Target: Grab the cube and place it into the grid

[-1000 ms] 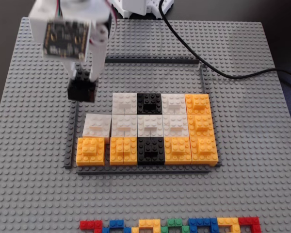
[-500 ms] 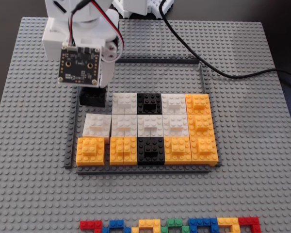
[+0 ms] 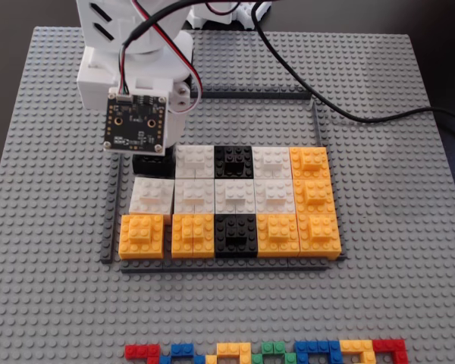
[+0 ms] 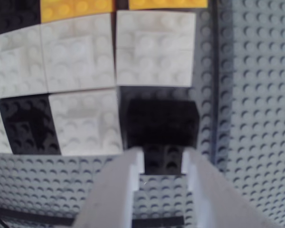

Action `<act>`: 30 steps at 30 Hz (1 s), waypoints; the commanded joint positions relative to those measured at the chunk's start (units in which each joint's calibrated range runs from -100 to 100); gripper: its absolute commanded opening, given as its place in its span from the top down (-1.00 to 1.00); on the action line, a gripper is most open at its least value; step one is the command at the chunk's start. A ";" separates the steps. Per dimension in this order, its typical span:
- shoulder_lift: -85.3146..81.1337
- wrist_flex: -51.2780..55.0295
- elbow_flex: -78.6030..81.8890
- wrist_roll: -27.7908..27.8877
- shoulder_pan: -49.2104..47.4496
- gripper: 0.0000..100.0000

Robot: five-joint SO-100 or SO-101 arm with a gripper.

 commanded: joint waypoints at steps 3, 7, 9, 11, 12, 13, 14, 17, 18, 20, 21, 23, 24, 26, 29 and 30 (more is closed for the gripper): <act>-0.48 -0.52 -2.50 -0.24 -0.73 0.92; 0.12 -0.56 -3.59 -0.29 -0.95 0.92; 0.46 -0.71 -3.95 -0.29 -1.17 0.92; 0.81 -0.76 -4.41 -0.34 -1.32 0.92; 0.89 -0.86 -4.59 -0.34 -1.39 0.92; 0.98 -0.91 -4.86 -0.34 -1.46 0.92; 1.15 -0.96 -5.13 -0.34 -1.46 0.92; 1.67 -1.15 -5.95 -0.39 -1.61 0.92; 1.75 -1.20 -6.13 -0.39 -1.61 0.92; 2.01 -1.30 -6.49 -0.39 -1.68 0.92; 2.18 -1.30 -6.76 -0.34 -1.68 0.92; 2.44 -1.30 -7.22 -0.34 -1.68 0.92; 2.53 -1.30 -7.31 -0.34 -1.68 0.92; 2.70 -1.30 -7.58 -0.29 -1.68 0.91; 2.87 -1.30 -7.85 -0.24 -1.68 0.91; 2.95 -1.30 -7.85 -0.24 -1.68 0.91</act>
